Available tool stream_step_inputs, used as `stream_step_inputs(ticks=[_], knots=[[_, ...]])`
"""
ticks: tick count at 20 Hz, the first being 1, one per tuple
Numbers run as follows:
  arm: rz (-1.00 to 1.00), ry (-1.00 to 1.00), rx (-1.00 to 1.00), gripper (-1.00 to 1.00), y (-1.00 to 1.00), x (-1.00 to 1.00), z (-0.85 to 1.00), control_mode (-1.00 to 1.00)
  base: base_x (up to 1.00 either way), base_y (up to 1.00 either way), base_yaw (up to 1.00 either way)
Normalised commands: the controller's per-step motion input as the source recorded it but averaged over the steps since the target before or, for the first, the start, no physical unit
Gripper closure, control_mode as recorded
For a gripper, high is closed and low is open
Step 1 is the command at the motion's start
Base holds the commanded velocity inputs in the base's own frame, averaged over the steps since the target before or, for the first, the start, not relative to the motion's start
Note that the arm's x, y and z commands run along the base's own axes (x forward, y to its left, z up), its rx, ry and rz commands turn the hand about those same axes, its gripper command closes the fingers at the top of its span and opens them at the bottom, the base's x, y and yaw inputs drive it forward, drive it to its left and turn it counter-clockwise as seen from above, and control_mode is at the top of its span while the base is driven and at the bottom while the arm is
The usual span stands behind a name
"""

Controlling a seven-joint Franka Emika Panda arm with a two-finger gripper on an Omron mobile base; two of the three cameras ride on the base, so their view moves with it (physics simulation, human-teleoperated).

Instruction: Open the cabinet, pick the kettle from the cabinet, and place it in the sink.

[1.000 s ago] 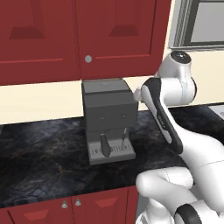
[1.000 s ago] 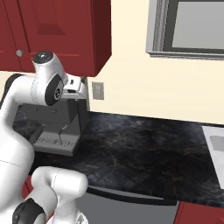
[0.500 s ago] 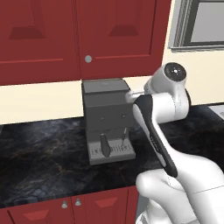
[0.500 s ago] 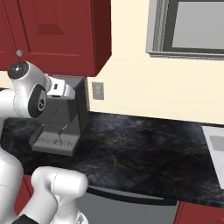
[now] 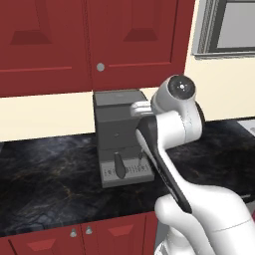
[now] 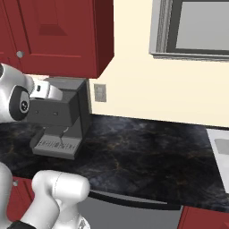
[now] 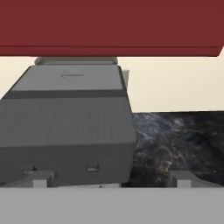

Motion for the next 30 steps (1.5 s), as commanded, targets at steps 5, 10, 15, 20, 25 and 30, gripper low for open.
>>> stream_step_inputs(ticks=[5,10,15,20,25,30], knots=[[-0.03,-0.04,0.0,-1.0,0.35,-0.1,0.23,-1.0,0.0,0.0,0.0],[0.0,-0.03,0.0,-1.0,0.33,-0.08,0.24,-1.0,0.0,0.0,0.0],[0.0,0.0,0.0,-1.0,0.33,-0.02,0.26,-1.0,0.0,0.0,0.0],[0.0,0.0,0.0,-1.0,0.35,0.0,0.25,-1.0,0.0,0.0,0.0],[0.0,0.0,0.0,-1.0,0.34,0.06,0.21,-1.0,0.0,0.0,0.0],[0.0,0.0,0.0,-1.0,0.29,0.07,0.22,-1.0,0.0,0.0,0.0]])
